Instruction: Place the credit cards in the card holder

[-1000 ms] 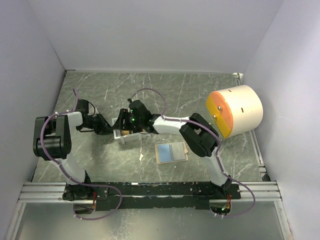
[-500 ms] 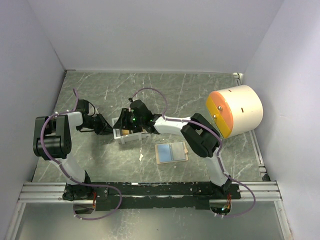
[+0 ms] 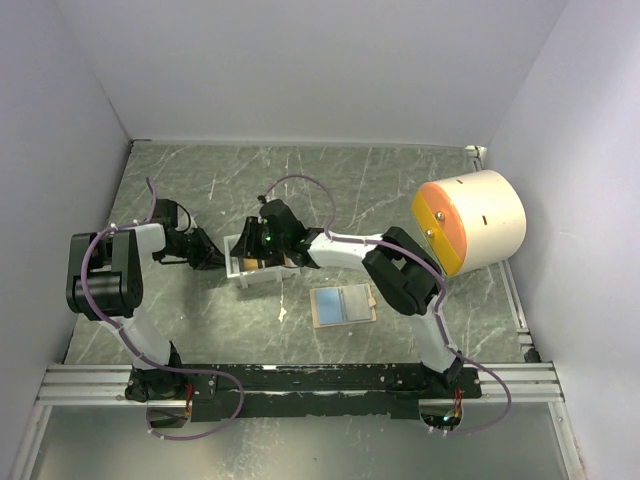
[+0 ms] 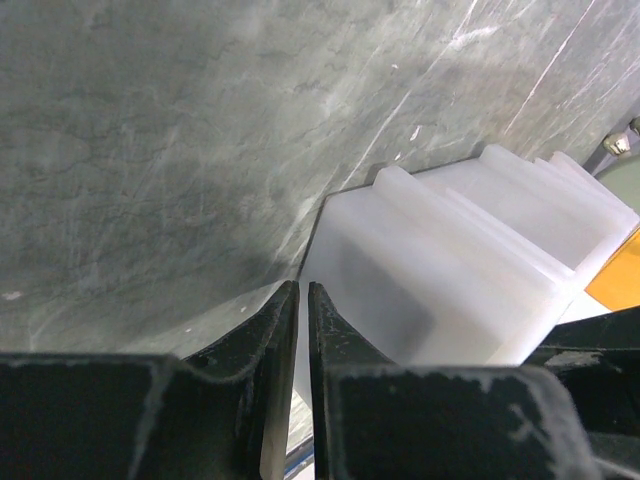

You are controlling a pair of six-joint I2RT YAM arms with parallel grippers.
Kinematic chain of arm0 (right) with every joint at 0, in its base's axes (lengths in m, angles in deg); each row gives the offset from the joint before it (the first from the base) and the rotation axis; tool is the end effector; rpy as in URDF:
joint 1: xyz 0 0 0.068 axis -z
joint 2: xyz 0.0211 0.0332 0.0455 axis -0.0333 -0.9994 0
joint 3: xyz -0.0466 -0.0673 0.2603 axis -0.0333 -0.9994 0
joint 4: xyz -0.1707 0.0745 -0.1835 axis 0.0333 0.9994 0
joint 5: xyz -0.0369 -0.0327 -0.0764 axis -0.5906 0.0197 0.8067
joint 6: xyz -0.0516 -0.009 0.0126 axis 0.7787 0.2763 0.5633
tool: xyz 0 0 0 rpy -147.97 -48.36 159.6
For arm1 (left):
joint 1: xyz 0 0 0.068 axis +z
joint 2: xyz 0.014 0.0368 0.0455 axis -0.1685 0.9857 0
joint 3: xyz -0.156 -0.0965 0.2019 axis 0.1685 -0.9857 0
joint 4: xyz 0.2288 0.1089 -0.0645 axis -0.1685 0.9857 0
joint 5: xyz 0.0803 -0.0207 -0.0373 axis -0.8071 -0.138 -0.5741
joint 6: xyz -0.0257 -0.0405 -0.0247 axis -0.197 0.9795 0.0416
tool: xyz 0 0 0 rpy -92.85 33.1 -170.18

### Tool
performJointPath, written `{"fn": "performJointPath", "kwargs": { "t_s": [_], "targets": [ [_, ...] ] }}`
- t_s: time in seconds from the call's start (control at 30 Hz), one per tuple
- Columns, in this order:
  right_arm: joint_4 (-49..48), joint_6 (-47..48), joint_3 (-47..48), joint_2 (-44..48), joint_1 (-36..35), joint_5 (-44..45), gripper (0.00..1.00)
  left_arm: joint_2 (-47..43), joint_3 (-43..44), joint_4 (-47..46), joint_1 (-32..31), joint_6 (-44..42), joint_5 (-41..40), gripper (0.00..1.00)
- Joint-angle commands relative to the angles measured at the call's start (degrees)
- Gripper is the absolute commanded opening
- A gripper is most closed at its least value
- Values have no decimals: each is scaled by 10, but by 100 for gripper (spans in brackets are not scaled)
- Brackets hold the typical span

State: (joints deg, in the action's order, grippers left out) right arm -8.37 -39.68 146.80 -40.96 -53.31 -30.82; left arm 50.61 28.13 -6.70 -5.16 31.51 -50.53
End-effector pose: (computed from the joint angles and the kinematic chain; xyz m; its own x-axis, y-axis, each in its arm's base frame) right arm 0.2903 0.3766 0.1691 -0.8893 0.1230 -0.4405 -0.2953 0.5810 0.7585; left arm 0.3034 0.0027 0.1234 -0.8581 -0.5123 0.0348 -0.4084 0.6399 -0.6509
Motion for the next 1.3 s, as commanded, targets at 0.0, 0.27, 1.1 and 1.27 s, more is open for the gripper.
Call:
{"fn": "performJointPath", "kwargs": {
  "t_s": [0.0,0.27,1.1,1.27],
  "targets": [
    [28,17,12,8,-8,16,1,5,19,-3,-11,5,20,20],
    [55,36,15,21,-9,50,0,4,25,2,-11,6,18,20],
    [68,53,-35,120,-1,74,0,-84,84,95,-8,-31,-68,27],
    [68,61,-86,192,12,70,0,-148,105,118,-8,-64,-55,38]
  ]
}}
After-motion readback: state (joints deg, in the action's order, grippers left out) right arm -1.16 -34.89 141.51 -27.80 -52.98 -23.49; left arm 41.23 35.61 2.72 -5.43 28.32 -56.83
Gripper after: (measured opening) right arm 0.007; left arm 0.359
